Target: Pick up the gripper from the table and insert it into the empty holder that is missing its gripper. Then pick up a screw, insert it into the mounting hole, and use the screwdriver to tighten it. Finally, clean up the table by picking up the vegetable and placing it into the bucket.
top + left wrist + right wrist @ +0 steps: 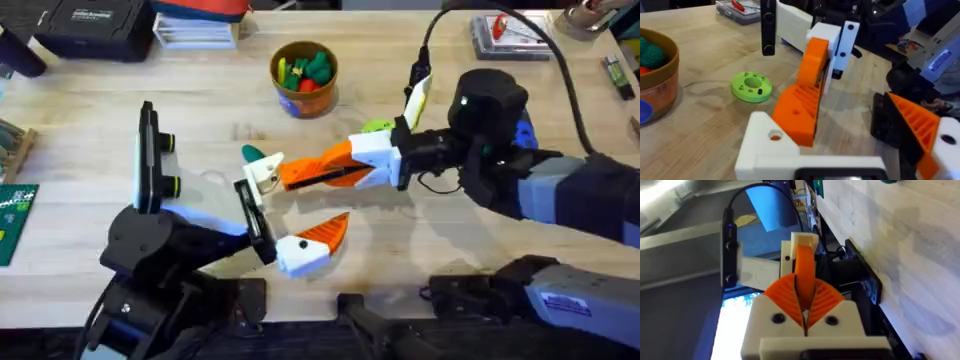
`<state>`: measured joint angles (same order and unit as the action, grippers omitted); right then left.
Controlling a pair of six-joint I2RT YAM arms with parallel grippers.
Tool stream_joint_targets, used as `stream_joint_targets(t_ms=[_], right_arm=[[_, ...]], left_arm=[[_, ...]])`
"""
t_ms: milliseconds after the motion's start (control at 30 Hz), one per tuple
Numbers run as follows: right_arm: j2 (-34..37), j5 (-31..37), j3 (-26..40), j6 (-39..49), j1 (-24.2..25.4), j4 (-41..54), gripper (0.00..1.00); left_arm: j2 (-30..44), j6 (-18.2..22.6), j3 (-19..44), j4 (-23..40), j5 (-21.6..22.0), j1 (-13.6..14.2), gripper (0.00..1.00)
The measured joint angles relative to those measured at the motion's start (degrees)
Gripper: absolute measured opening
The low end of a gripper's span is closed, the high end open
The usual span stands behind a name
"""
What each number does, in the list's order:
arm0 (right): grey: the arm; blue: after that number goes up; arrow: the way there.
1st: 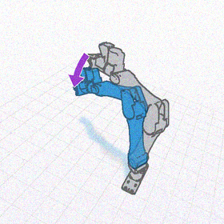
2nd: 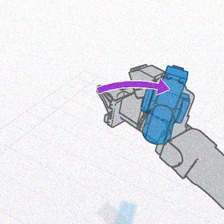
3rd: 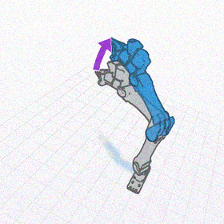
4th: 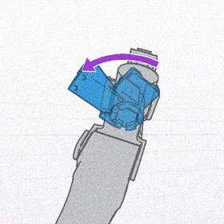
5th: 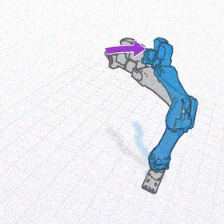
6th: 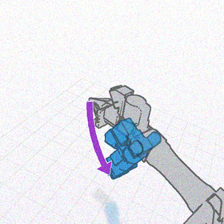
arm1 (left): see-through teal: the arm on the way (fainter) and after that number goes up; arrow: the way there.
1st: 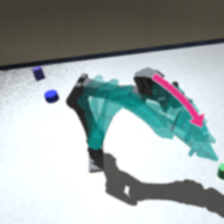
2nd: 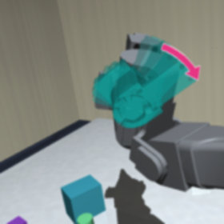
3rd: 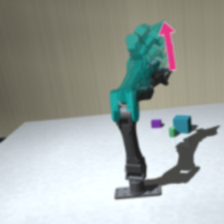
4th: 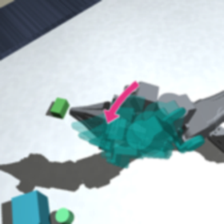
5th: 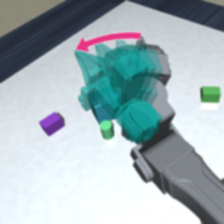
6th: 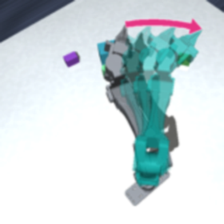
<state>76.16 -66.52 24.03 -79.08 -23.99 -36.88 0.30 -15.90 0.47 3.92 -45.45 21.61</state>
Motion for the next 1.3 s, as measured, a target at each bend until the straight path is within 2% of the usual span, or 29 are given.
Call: stream_joint_targets(t_ms=[300, 700, 1067, 1300], right_arm=[[6.27, -0.23, 4.50, -2.00, -1.76, -0.39, 0.007], [18.17, -1.77, 15.41, -2.18, -6.36, -0.28, 0.007], [18.69, -0.81, 15.81, -2.18, -6.56, -0.35, 0.009], [18.69, -0.54, 15.90, -2.40, -6.64, -0.28, 0.049]], left_arm=[[0.00, -0.44, 0.00, 0.05, 0.17, 0.00, 0.985], [0.02, -1.11, 0.02, -0.07, 5.48, -0.98, 0.986], [0.01, -1.31, 0.04, -0.07, 5.92, -0.98, 0.986], [0.01, -1.27, 0.07, -0.07, 5.86, -0.98, 0.986]])
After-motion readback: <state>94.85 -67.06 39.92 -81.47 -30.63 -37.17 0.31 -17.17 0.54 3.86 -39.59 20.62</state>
